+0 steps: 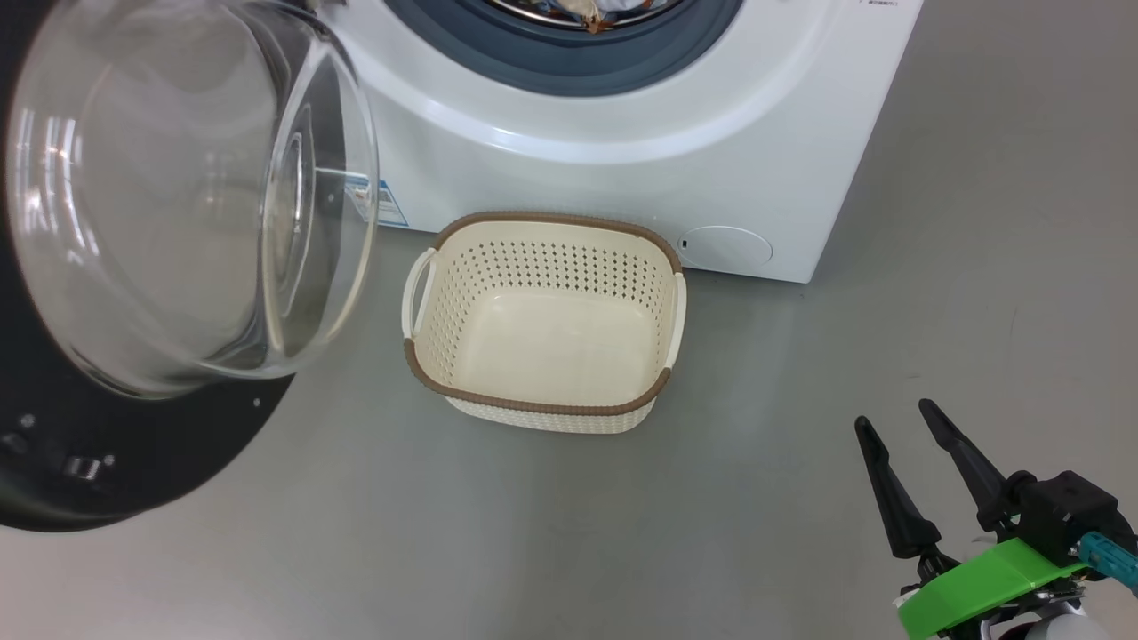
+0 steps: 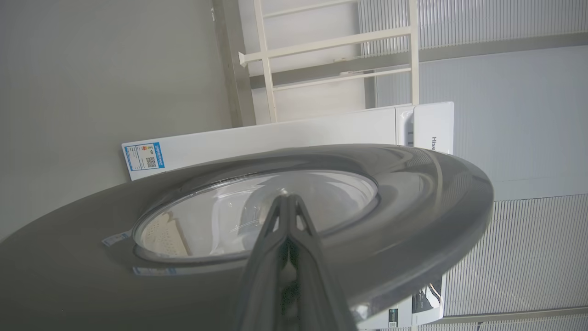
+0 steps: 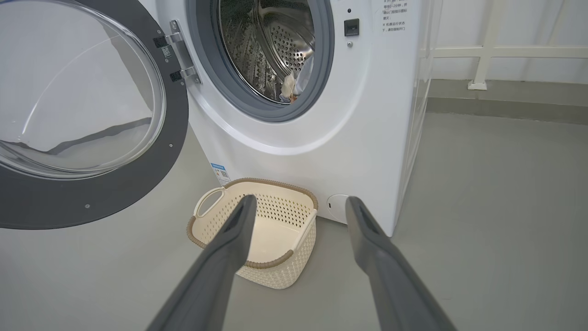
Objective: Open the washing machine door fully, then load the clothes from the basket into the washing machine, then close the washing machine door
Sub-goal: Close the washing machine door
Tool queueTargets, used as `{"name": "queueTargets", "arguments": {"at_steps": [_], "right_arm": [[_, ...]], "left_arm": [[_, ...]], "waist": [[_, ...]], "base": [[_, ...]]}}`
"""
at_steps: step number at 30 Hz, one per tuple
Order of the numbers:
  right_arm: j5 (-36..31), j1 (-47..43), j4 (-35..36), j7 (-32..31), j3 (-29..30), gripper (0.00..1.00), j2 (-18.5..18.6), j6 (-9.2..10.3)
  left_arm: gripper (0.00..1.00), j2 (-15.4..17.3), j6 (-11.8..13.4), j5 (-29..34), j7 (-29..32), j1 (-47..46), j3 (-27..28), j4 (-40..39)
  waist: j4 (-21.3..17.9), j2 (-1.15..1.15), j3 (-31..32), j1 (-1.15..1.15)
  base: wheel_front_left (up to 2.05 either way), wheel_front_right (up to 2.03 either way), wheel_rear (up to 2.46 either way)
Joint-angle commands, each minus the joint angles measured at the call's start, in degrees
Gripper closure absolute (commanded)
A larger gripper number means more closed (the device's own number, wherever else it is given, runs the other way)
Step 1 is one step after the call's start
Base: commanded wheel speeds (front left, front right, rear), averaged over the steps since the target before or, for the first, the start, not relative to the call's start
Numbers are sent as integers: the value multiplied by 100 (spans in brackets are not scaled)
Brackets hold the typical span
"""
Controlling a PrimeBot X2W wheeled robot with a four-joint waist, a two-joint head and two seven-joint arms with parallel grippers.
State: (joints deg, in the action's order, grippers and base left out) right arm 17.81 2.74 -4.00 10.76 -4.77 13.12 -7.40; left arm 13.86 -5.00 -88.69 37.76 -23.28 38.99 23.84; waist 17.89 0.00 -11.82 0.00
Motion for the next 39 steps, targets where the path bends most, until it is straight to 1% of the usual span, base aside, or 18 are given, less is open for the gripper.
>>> {"name": "queueTargets", "arguments": {"at_steps": [1,6,11,15,19,23,27,28,33,39], "right_arm": [[36,134,109,72,-111,0,36,-9],[33,187,64,93,-126,0,9,-9],[28,237,15,125,-168,0,-47,-9],[37,249,-30,172,-191,0,-84,-9],[61,273,-87,224,-190,0,-117,-9],[87,314,-147,272,-206,0,-164,-9],[100,377,-197,316,-212,0,-205,-9],[100,377,-197,316,-212,0,-205,-9],[103,385,-263,357,-175,0,-230,-9],[107,333,-319,388,-96,0,-221,-9]], "left_arm": [[100,186,47,-113,208,62,3,-242],[100,44,157,-336,757,230,-194,-714],[100,-152,347,-559,1299,491,-423,-1303],[100,-327,462,-623,1530,681,-598,-1792],[100,-564,499,-692,1693,819,-793,-2277],[100,-770,460,-653,1702,926,-1000,-2618],[100,-938,370,-575,1531,934,-1220,-2718],[100,-938,370,-575,1531,934,-1220,-2718],[100,-1051,219,-614,1328,877,-1581,-2680],[100,-1091,38,-753,983,867,-2020,-2652]], "waist": [[11,0,2,0],[13,0,11,0],[-27,0,22,0],[-75,0,31,0],[-148,0,37,0],[-281,0,26,0],[-472,0,-9,0],[-472,0,-9,0],[-759,0,-25,0],[-1123,0,-28,0]], "base": [[0,0,0],[0,0,0],[0,0,0],[0,0,0],[0,0,0],[0,0,0],[0,0,0],[0,0,0],[0,0,0],[0,0,0]]}}
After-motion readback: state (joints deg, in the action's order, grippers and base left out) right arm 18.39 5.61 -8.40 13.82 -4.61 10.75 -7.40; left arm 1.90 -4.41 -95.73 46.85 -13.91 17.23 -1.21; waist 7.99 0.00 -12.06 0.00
